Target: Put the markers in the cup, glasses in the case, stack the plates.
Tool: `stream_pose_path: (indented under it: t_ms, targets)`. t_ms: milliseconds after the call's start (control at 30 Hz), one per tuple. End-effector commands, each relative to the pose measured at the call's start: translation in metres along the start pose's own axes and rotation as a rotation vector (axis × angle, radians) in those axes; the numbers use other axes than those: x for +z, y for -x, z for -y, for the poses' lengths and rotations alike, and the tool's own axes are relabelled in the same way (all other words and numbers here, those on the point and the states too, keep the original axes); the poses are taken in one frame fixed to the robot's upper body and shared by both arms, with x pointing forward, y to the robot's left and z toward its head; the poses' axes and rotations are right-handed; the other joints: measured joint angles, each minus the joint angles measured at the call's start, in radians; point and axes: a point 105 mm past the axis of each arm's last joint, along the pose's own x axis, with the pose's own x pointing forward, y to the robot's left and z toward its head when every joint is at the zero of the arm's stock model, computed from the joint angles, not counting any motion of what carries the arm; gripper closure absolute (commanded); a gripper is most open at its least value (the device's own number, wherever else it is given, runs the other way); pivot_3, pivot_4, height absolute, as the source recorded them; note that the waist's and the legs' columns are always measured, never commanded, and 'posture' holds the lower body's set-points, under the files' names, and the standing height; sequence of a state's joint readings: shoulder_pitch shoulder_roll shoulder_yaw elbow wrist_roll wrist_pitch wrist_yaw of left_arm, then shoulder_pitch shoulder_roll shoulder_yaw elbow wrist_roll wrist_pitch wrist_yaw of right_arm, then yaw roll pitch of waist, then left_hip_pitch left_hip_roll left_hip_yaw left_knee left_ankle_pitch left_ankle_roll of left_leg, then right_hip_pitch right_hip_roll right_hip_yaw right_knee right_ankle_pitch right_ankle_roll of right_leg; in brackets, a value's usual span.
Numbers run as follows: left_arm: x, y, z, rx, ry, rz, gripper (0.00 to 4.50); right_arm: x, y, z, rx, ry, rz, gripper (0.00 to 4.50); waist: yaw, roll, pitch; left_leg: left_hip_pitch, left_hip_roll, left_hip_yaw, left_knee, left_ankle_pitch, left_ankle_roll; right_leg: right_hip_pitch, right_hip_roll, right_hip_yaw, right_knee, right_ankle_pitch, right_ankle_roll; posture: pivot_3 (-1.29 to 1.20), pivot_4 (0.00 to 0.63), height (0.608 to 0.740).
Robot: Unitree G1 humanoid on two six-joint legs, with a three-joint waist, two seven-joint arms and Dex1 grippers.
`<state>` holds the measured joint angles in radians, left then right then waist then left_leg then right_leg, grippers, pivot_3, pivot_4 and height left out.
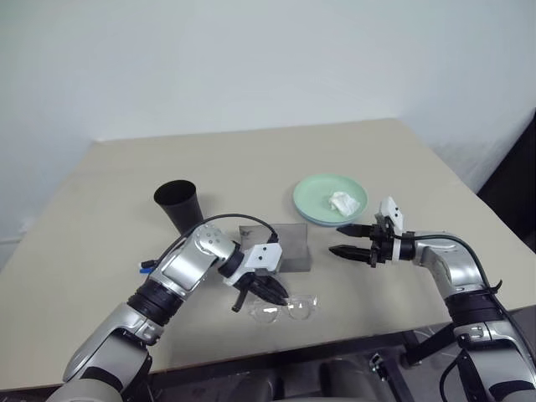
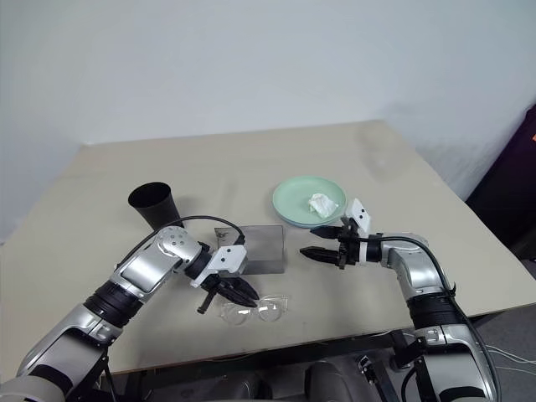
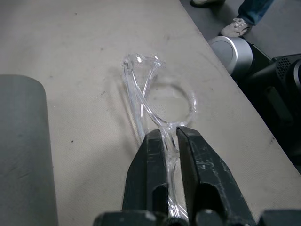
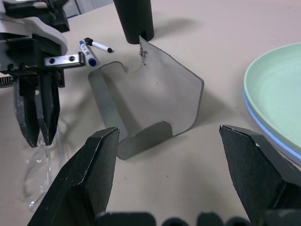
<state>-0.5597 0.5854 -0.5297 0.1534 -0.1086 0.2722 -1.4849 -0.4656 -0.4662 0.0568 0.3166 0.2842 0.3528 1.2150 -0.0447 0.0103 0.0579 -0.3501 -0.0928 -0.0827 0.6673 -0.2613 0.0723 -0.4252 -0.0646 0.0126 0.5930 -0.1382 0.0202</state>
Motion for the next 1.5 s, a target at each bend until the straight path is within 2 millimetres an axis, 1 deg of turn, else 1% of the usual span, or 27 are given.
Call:
stream_pose_path:
  t_ms: [33,100,133,267,333,400,467,633,733,833,933,1133,1300,1500]
  targets:
    - [0.003,0.007,-0.003,0.021,-0.026,-0.016,4.04,0.017,-0.001,0.003,-0.003,0.056,0.036,0.8,0.0,0.0,0.0,0.0,0.0,0.0,0.0,0.0,0.0,0.0,0.0,0.0,0.0,0.0,0.0,0.0,0.0,0.74]
    - [0.003,0.008,-0.002,0.019,-0.023,-0.011,4.39,0.017,-0.001,0.004,-0.005,0.057,0.034,0.8,0.0,0.0,0.0,0.0,0.0,0.0,0.0,0.0,0.0,0.0,0.0,0.0,0.0,0.0,0.0,0.0,0.0,0.74]
    - [0.004,0.008,-0.003,0.021,-0.023,-0.009,4.46,0.017,-0.001,0.004,-0.006,0.057,0.034,0.8,0.0,0.0,0.0,0.0,0.0,0.0,0.0,0.0,0.0,0.0,0.0,0.0,0.0,0.0,0.0,0.0,0.0,0.74]
    - [0.007,0.01,-0.004,0.029,-0.019,0.012,4.46,0.017,-0.001,0.005,-0.014,0.058,0.037,0.8,0.0,0.0,0.0,0.0,0.0,0.0,0.0,0.0,0.001,0.0,0.0,0.0,0.0,0.0,0.0,0.0,0.0,0.74]
    - [0.011,0.012,-0.005,0.032,-0.014,0.033,4.46,0.018,-0.001,0.006,-0.018,0.059,0.04,0.8,0.0,0.0,0.0,0.0,0.0,0.0,0.0,0.0,0.001,0.0,0.0,0.0,0.0,0.0,0.0,0.0,0.0,0.74]
    - [0.02,0.016,-0.006,0.041,-0.01,0.074,4.46,0.019,0.0,0.007,-0.027,0.062,0.043,0.8,0.0,0.0,0.0,0.0,0.0,0.0,0.0,0.0,0.001,0.0,0.0,0.0,0.0,0.0,0.0,0.0,0.0,0.74]
    - [0.028,0.023,-0.01,0.065,-0.007,0.112,4.46,0.021,0.001,0.012,-0.051,0.068,0.05,0.8,0.0,0.0,0.0,0.0,0.0,0.0,0.0,0.0,0.001,0.0,0.0,0.0,0.0,0.0,0.0,0.0,0.0,0.74]
    - [0.048,0.044,-0.019,0.132,-0.031,0.19,4.46,0.03,0.007,0.031,-0.136,0.084,0.077,0.8,0.0,-0.001,0.0,0.0,0.0,0.0,0.001,0.0,0.001,0.0,0.0,0.0,0.0,0.0,0.0,0.0,0.0,0.74]
    - [0.054,0.057,-0.026,0.191,-0.054,0.202,4.46,0.034,0.011,0.038,-0.162,0.092,0.086,0.8,0.0,-0.001,0.0,-0.001,0.0,0.0,0.001,0.001,0.001,0.0,0.0,0.0,0.0,0.0,0.0,0.0,0.0,0.74]
    - [0.056,0.067,-0.036,0.26,-0.081,0.196,4.46,0.035,0.012,0.041,-0.169,0.098,0.088,0.8,0.0,-0.001,0.0,0.0,0.0,0.0,0.0,0.001,0.001,0.0,0.0,0.0,0.0,0.0,0.0,0.0,0.0,0.74]
    - [0.053,0.081,-0.052,0.362,-0.124,0.147,4.46,0.036,0.013,0.042,-0.174,0.102,0.09,0.8,0.0,-0.001,0.0,0.0,0.0,0.0,0.0,0.0,0.001,-0.001,0.0,0.0,0.0,0.0,0.0,0.0,0.0,0.74]
    - [0.047,0.094,-0.075,0.473,-0.207,0.04,4.46,0.035,0.012,0.043,-0.178,0.106,0.092,0.8,0.0,-0.001,0.0,0.0,-0.001,0.0,0.0,0.0,0.001,-0.001,0.0,0.0,0.0,0.0,0.0,0.0,0.0,0.74]
    - [0.043,0.093,-0.083,0.481,-0.286,-0.031,4.46,0.034,0.012,0.043,-0.183,0.106,0.095,0.8,0.0,-0.001,0.0,-0.001,-0.001,0.0,0.0,0.0,0.001,-0.001,0.0,0.0,0.0,0.0,0.0,0.0,0.0,0.74]
    - [0.032,0.081,-0.084,0.44,-0.339,-0.113,4.46,0.034,0.012,0.043,-0.193,0.105,0.102,0.8,0.0,-0.001,0.0,-0.001,-0.001,0.0,0.0,0.0,0.002,-0.001,-0.001,0.0,0.0,0.001,0.001,0.0,0.0,0.74]
